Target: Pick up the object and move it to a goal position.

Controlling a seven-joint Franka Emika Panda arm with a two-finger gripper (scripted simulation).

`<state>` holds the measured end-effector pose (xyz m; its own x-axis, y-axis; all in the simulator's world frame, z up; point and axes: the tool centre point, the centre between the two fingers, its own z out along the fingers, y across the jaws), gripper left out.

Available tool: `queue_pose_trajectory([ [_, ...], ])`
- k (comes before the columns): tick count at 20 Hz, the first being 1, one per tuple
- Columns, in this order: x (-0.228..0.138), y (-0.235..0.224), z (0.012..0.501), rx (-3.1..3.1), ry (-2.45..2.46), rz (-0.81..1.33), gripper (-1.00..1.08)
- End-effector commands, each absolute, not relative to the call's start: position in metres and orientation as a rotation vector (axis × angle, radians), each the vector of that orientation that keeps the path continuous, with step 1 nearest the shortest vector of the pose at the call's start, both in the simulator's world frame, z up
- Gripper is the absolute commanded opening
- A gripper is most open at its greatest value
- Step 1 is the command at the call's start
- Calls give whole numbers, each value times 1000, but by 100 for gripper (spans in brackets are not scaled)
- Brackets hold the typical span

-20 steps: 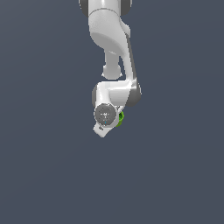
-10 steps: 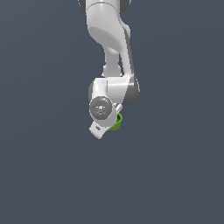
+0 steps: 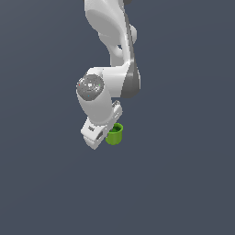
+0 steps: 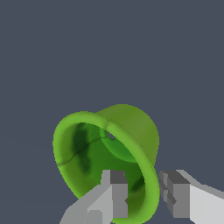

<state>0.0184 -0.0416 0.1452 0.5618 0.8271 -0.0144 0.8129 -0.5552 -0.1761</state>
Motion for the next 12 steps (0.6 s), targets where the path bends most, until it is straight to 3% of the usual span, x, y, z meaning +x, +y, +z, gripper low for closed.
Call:
queue_pose_trajectory([
  [1,33,-51,166,-2666,-1436,22,-100],
  [12,72,-90,259,-2711,-1572,-509,-100],
])
